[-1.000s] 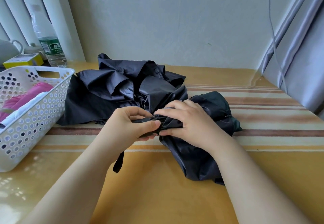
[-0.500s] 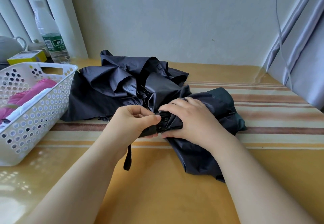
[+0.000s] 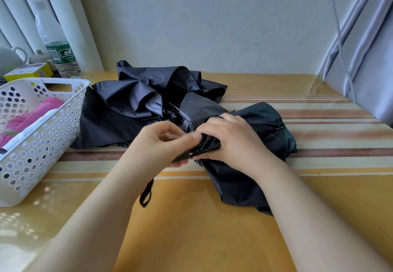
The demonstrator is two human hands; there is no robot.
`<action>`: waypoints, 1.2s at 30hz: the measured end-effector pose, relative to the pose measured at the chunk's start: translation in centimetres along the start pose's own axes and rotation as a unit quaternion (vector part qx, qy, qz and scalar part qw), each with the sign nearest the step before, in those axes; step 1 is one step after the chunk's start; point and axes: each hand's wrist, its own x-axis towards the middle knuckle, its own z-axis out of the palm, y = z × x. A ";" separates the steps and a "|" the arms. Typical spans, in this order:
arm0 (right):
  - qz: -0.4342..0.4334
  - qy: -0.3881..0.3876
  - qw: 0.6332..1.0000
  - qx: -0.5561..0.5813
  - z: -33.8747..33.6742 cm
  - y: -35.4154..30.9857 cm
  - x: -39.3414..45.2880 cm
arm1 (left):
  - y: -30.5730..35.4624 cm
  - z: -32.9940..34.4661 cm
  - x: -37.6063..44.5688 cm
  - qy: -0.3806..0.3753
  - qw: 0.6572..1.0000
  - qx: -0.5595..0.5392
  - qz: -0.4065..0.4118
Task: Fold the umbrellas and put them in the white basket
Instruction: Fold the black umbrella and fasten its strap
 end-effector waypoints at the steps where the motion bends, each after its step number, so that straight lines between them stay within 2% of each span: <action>1: 0.003 0.003 1.000 0.001 0.0 0.0 0.0 | 0.1 -0.2 -0.1 -0.002 0.997 0.068 0.030; 3: 0.009 -0.001 1.000 0.008 -0.1 0.1 -0.1 | 0.1 -0.5 -0.3 0.004 0.980 0.174 0.092; 6: 0.026 -0.010 1.000 0.014 -0.4 0.1 -0.1 | -0.3 -0.5 -0.2 0.021 0.965 0.209 0.155; 8: 0.042 -0.036 0.998 0.026 -1.0 -0.2 -0.2 | -0.2 -0.4 -0.3 0.030 0.973 0.178 0.143; 11: 0.059 -0.095 0.982 0.153 -2.4 -0.2 -0.4 | -0.2 -0.3 -0.2 0.039 0.984 0.132 0.111; 14: 0.068 -0.058 0.963 0.255 -2.2 -0.1 -0.6 | -0.5 -0.4 0.0 0.040 0.987 0.120 0.104; 17: 0.090 0.021 0.965 0.247 -1.1 -0.1 -0.6 | -0.7 -0.5 0.3 0.037 0.989 0.100 0.101; 19: 0.112 0.035 0.957 0.265 -0.8 -0.2 -0.5 | -0.8 -0.5 0.4 0.034 0.990 0.090 0.098; 21: 0.076 0.042 0.966 0.244 -0.8 0.0 -0.5 | -0.8 -0.5 0.5 0.031 0.991 0.084 0.095; 23: 0.047 0.017 0.973 0.225 -1.1 0.0 -0.6 | -0.8 -0.6 0.5 0.028 0.992 0.077 0.094; 26: 0.066 -0.067 0.981 0.168 -1.6 -0.3 -0.6 | -0.8 -0.7 0.6 0.026 0.993 0.072 0.092; 28: 0.065 -0.058 0.987 0.132 -1.5 -0.5 -0.6 | -0.7 -0.6 0.5 0.032 0.992 0.079 0.096; 33: 0.065 -0.009 0.988 0.142 -1.2 -0.7 -0.5 | -1.0 -0.7 0.7 0.081 0.987 0.104 0.090; 36: 0.065 -0.002 0.987 0.148 -0.9 -0.8 -0.5 | -0.9 -0.9 0.7 0.055 0.989 0.122 0.067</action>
